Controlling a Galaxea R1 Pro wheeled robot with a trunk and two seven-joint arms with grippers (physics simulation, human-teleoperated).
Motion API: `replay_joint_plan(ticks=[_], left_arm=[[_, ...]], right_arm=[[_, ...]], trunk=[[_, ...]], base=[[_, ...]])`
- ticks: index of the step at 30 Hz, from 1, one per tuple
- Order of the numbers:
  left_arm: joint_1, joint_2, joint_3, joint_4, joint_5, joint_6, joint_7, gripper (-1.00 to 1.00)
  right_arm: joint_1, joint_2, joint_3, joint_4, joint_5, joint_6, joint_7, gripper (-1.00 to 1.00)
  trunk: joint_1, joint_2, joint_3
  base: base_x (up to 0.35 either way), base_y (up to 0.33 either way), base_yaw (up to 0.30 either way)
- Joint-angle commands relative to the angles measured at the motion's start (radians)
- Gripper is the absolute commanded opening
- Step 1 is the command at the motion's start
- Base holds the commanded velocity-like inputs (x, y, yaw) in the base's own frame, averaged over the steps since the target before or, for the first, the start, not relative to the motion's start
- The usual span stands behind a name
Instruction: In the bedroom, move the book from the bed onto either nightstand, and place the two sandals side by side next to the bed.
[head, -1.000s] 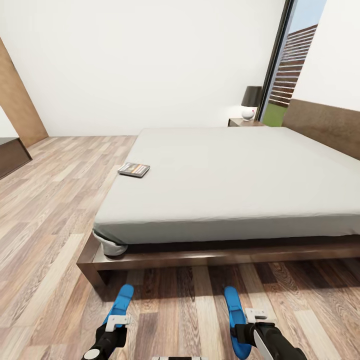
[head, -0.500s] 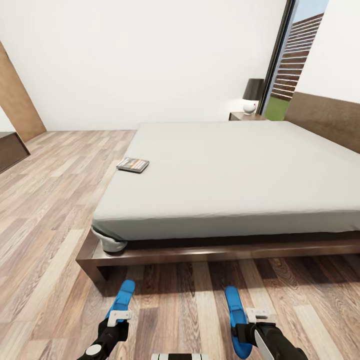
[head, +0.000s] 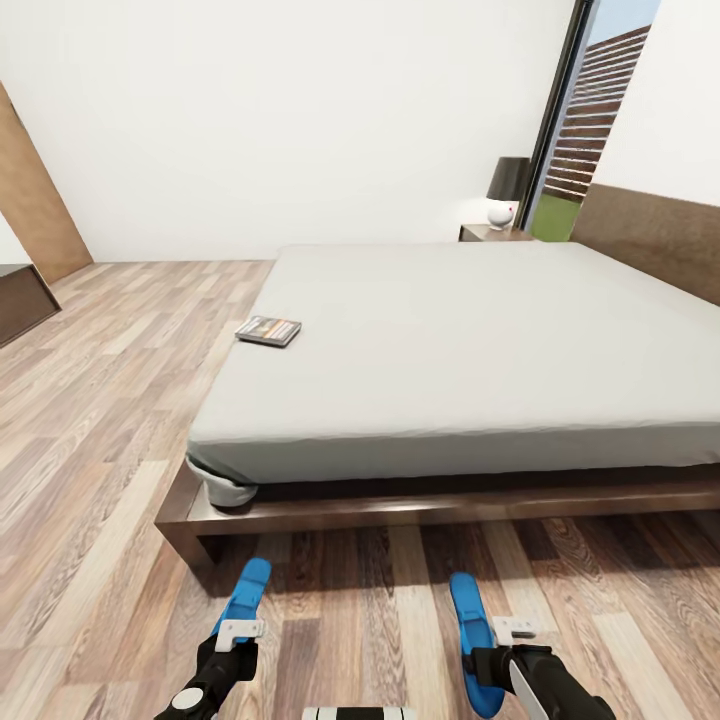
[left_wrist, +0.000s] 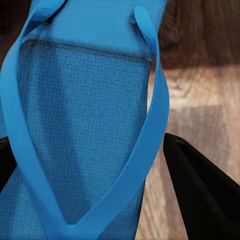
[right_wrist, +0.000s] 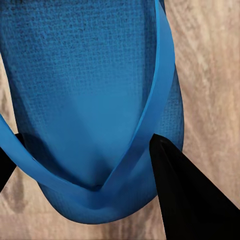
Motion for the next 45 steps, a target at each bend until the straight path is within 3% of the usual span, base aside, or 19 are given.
replay_joint_plan(ticks=[1, 45], left_arm=[[0.000, 0.001, -0.008, 0.000, 0.005, -0.003, 0.005, -1.00], [0.000, -0.008, -0.010, 0.000, 0.004, -0.002, 0.002, -1.00]], right_arm=[[0.000, 0.000, -0.004, -0.002, -0.002, 0.006, 0.002, -1.00], [0.000, 0.003, 0.002, -0.001, -0.002, 0.003, 0.002, -1.00]], trunk=[[0.000, 0.000, -0.001], [0.000, 0.000, -0.001]], base=[[0.012, 0.021, 0.000], [0.001, 0.001, 0.000]])
